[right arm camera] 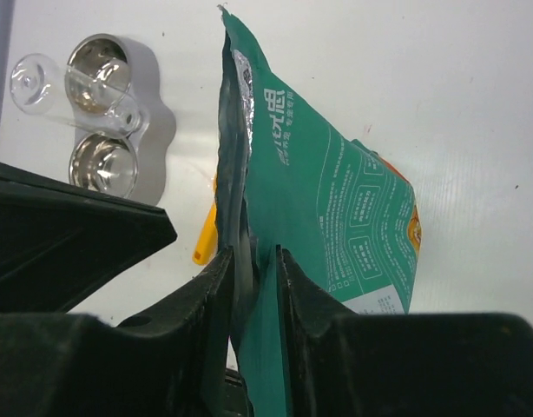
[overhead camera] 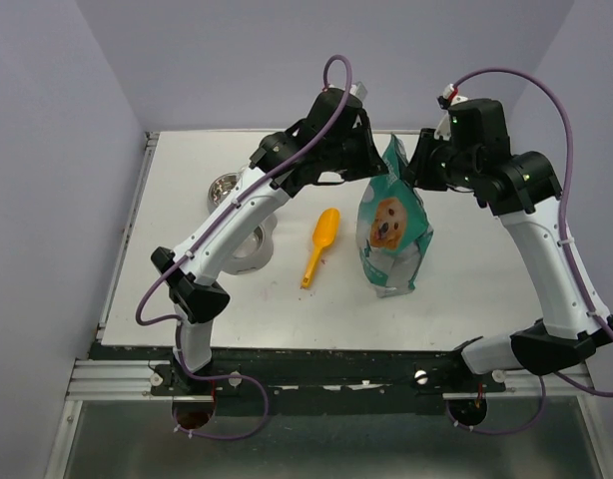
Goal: Serve the pet food
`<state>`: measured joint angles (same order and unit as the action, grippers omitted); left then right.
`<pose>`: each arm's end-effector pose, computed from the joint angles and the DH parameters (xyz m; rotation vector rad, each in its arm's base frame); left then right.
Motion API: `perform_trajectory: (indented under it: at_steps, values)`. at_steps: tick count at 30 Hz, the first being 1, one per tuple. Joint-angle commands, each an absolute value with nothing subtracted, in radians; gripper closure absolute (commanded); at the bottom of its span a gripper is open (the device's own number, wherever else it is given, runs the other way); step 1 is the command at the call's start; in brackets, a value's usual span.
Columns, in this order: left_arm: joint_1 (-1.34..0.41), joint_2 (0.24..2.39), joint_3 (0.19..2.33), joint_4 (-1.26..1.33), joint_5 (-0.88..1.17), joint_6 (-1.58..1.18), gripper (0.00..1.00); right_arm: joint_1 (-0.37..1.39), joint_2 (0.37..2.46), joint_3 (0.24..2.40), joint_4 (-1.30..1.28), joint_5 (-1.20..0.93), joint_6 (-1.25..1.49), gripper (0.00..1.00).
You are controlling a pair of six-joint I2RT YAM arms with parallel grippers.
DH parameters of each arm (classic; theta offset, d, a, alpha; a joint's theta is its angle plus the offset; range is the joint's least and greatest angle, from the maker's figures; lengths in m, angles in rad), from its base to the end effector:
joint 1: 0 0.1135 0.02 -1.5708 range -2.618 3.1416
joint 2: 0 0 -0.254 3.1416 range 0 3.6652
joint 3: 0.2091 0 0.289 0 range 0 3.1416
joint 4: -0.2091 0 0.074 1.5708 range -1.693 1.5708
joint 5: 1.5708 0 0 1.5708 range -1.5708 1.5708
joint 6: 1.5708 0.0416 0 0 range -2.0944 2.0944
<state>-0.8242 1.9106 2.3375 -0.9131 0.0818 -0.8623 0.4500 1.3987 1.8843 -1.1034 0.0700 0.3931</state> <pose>0.2958 -0.3247 0.4707 0.0126 2.2536 -1.0751 0.2648 0.1247 0.4819 -0.0230 2.2150 0.3970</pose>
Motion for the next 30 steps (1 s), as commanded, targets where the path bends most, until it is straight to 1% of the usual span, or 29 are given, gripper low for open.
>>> perform_trajectory:
  at_steps: [1,6,10,11,12,13,14,15,16,17,20,23,27,28,30]
  values:
    - [-0.822,1.862,2.326,-0.888,0.124,-0.888,1.0,0.446,1.425,1.947,-1.216,0.126,0.393,0.65]
    - [-0.822,1.859,2.319,-0.865,0.146,-0.899,1.0,0.449,1.425,1.934,-1.247,0.153,0.376,0.64]
    - [-0.822,1.874,2.335,-0.848,0.17,-0.916,1.0,0.448,1.393,1.867,-1.204,0.074,0.354,0.71]
    - [-0.822,1.881,2.342,-0.848,0.176,-0.925,0.96,0.449,1.381,1.84,-1.183,0.043,0.354,0.74]
    - [-0.824,1.885,2.344,-0.845,0.181,-0.939,0.86,0.449,1.368,1.826,-1.158,0.014,0.356,0.78]
    - [-0.825,1.89,2.344,-0.844,0.181,-0.949,0.76,0.448,1.364,1.809,-1.138,0.006,0.359,0.85]
    - [-0.83,1.893,2.344,-0.842,0.172,-0.956,0.63,0.448,1.356,1.795,-1.125,0.006,0.368,0.9]
    - [-0.834,1.896,2.345,-0.842,0.161,-0.962,0.55,0.448,1.355,1.787,-1.114,-0.024,0.37,0.93]
    - [-0.841,1.899,2.345,-0.842,0.152,-0.968,0.49,0.448,1.355,1.784,-1.105,-0.029,0.373,0.96]
    - [-0.844,1.904,2.348,-0.848,0.143,-0.972,0.45,0.449,1.351,1.778,-1.094,-0.032,0.376,0.96]
    - [-0.856,1.919,2.353,-0.894,0.104,-0.992,0.44,0.449,1.35,1.789,-1.075,-0.043,0.379,1.0]
    - [-0.87,1.934,2.37,-0.956,0.049,-0.989,0.44,0.448,1.358,1.796,-1.074,-0.052,0.376,1.0]
    - [-0.879,1.951,2.376,-0.965,0.025,-0.991,0.46,0.448,1.353,1.781,-1.068,-0.06,0.371,1.0]
    - [-0.879,1.96,2.388,-0.982,0.02,-0.992,0.49,0.448,1.351,1.776,-1.066,-0.06,0.37,1.0]
    - [-0.882,1.968,2.396,-0.997,0.008,-0.988,0.6,0.448,1.353,1.782,-1.072,-0.06,0.365,1.0]
